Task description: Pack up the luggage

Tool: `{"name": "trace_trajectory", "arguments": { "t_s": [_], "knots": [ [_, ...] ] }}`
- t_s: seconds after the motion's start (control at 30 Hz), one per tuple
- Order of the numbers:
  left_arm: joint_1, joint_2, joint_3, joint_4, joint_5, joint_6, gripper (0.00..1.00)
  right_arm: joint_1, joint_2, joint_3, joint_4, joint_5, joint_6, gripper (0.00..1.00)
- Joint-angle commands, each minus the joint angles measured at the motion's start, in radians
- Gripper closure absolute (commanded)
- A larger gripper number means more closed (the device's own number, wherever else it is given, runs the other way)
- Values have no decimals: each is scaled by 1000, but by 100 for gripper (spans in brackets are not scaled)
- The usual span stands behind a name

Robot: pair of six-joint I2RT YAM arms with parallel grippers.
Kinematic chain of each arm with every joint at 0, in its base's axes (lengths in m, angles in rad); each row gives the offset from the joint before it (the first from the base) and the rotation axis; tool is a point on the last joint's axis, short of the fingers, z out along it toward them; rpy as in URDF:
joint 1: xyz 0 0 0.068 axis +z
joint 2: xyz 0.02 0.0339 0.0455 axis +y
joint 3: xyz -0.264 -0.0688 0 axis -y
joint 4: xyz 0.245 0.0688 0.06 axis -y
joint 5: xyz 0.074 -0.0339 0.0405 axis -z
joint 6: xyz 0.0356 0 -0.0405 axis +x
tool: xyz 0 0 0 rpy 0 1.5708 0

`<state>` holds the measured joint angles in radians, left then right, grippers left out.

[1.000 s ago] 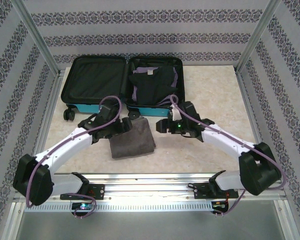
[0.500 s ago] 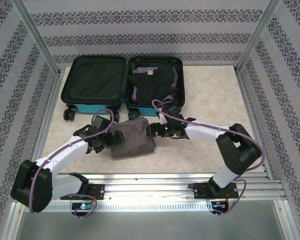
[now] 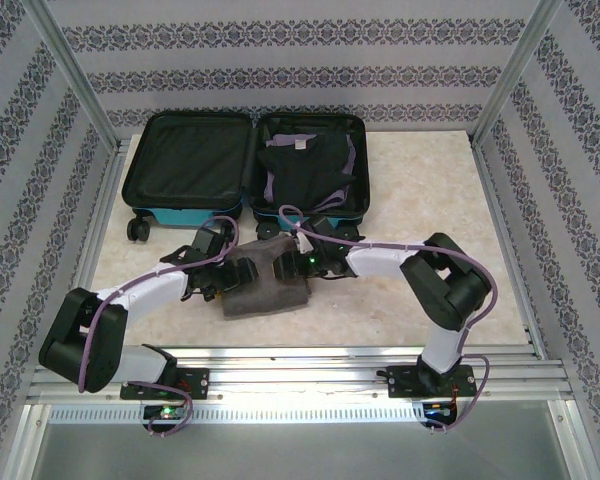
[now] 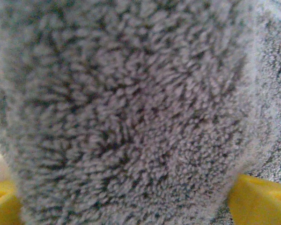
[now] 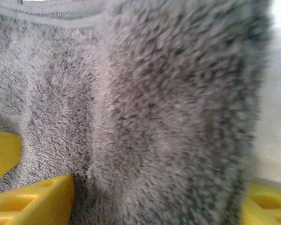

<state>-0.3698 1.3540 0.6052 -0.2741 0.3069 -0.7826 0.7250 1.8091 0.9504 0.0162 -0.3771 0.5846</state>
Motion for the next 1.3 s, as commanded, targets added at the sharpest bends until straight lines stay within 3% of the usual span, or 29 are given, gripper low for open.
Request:
{"name": "trace_trajectory", "arguments": {
  "t_s": [0.0, 0.1, 0.23, 0.37, 0.57, 0.63, 0.97, 1.27],
  "knots": [
    [-10, 41, -26, 196, 80, -33, 10, 26, 18, 31, 38, -40, 33, 27],
    [-21, 36, -25, 209, 80, -37, 14, 40, 27, 41, 45, -54, 39, 30],
    [-30, 25, -29, 226, 78, -40, 25, 50, 43, 52, 58, -89, 47, 41],
    [-35, -4, -38, 234, 72, -47, 57, 50, 35, 50, 70, -104, 49, 60],
    [-41, -69, -40, 214, 73, -35, 89, 47, -24, 58, 10, -96, -10, 96],
    [-42, -94, -34, 197, 78, -40, 100, 43, -60, 56, -9, -95, -25, 100],
    [-66, -275, 109, 51, 64, -34, 100, 6, -265, 75, -121, -126, -65, 100],
    [-66, -145, 317, 106, 108, -23, 100, -68, -346, 152, -202, -143, -96, 100]
  ]
}}
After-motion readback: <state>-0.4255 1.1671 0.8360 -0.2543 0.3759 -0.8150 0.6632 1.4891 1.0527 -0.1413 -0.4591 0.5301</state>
